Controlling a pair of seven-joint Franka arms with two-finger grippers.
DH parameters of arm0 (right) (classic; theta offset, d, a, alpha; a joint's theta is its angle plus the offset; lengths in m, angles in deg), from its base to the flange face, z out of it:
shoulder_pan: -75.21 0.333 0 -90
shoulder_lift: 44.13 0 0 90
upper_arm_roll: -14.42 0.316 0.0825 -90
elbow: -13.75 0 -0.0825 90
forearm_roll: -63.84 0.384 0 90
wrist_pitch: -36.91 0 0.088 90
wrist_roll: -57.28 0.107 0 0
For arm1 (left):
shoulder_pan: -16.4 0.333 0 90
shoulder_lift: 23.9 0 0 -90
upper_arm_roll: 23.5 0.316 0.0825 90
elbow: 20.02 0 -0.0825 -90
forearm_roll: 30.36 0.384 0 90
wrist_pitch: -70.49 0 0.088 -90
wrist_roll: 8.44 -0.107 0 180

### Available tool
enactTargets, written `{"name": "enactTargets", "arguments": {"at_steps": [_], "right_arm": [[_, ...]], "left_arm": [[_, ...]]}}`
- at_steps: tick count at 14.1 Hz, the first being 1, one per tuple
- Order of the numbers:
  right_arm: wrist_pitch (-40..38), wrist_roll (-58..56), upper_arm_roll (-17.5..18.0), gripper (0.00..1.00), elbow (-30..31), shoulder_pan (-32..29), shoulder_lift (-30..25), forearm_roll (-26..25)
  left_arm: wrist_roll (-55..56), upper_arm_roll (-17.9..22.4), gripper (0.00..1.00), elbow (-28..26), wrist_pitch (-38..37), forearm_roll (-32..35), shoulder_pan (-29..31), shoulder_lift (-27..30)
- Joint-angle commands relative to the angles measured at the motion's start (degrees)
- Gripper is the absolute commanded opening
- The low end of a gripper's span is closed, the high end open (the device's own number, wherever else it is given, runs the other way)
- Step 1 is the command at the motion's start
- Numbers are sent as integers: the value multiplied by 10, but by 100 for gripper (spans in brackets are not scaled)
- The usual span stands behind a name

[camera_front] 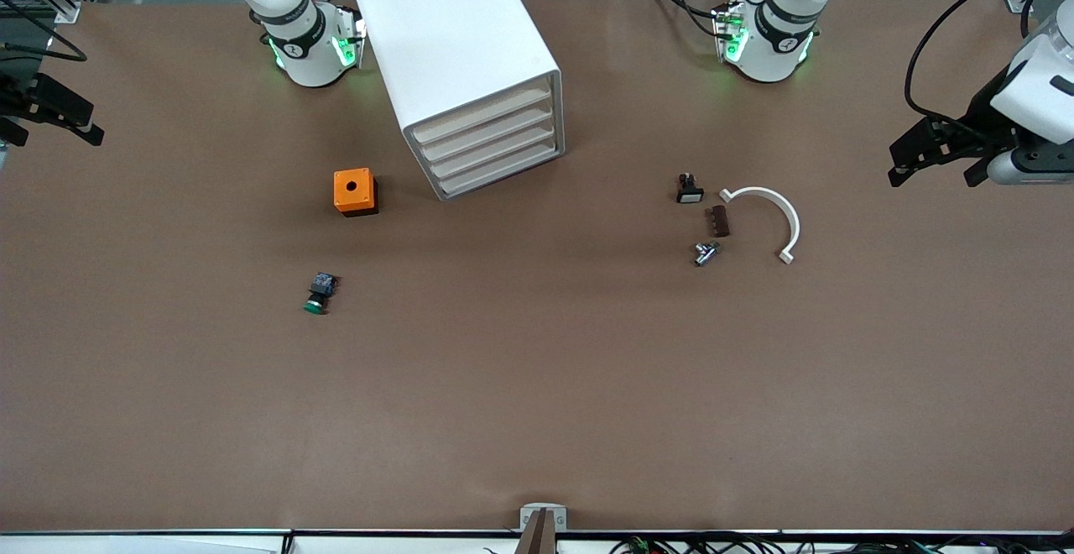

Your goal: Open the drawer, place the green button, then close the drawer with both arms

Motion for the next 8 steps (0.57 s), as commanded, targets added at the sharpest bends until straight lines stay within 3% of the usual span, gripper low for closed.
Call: {"name": "enactTargets", "arguments": {"at_steps": [1,8], "right_arm": [[-4,-1,5,100,-2,-9,-5,6],[-2,-4,4,100,-3,-9,-5,6]], "left_arm": [[2,-2,100,6,-10,9,-1,-2],[11,-1,100,10,-9,9,1,-35]]}}
